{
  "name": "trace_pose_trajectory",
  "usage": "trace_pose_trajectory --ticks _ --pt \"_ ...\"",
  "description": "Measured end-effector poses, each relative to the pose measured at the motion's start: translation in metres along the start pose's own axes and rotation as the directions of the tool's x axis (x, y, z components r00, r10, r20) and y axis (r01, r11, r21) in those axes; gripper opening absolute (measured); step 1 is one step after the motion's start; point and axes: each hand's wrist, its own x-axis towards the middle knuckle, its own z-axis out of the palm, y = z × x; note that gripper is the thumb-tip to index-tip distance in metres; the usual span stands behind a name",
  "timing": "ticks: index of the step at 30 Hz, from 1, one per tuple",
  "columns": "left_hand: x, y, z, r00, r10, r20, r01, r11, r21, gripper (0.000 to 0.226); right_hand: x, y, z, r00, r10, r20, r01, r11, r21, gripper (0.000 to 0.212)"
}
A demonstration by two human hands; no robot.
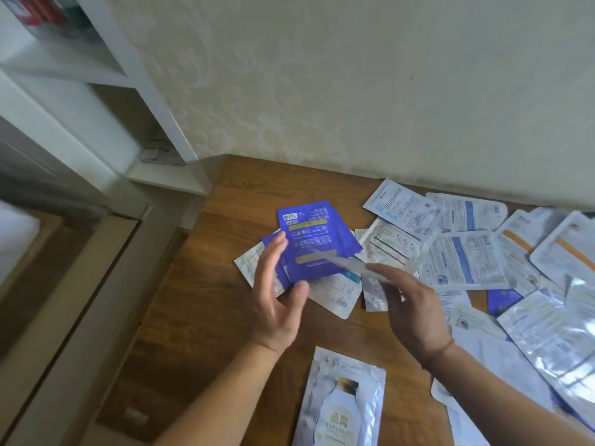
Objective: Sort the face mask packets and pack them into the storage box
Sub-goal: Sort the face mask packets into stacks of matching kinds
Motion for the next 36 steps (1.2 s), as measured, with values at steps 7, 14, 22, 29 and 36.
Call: trace_pose_trajectory --ticks 7,14,22,29,36 --pt "-0.019 0.016 -0.003 0.572 -0.629 0.526 0.819 0.474 -0.324 0.043 -0.053 -0.026 -0.026 0.641 0.481 0.598 -0.753 0.243 0.612 0.034" --pt "-0.035 0.023 0.001 0.605 -0.659 0.447 0.788 0.577 -0.214 0.022 -0.103 -0.045 -0.020 0.569 0.504 0.649 -0.792 0.123 0.599 0.024" --pt "-0.067 0.006 -0.023 0.500 -0.740 0.451 0.642 0.666 0.381 0.030 -0.189 -0.055 0.001 0.595 0.682 0.425 -0.802 0.538 0.259 0.055" --pt "-0.084 0.007 -0.020 0.589 -0.653 0.476 0.319 0.730 0.605 0.050 -0.211 -0.050 0.012 0.701 0.619 0.355 -0.670 0.742 0.028 0.089" --pt "-0.087 0.011 -0.017 0.698 -0.619 0.360 0.231 0.670 0.705 0.047 -0.207 -0.041 0.012 0.892 0.380 0.247 -0.253 0.869 -0.424 0.069"
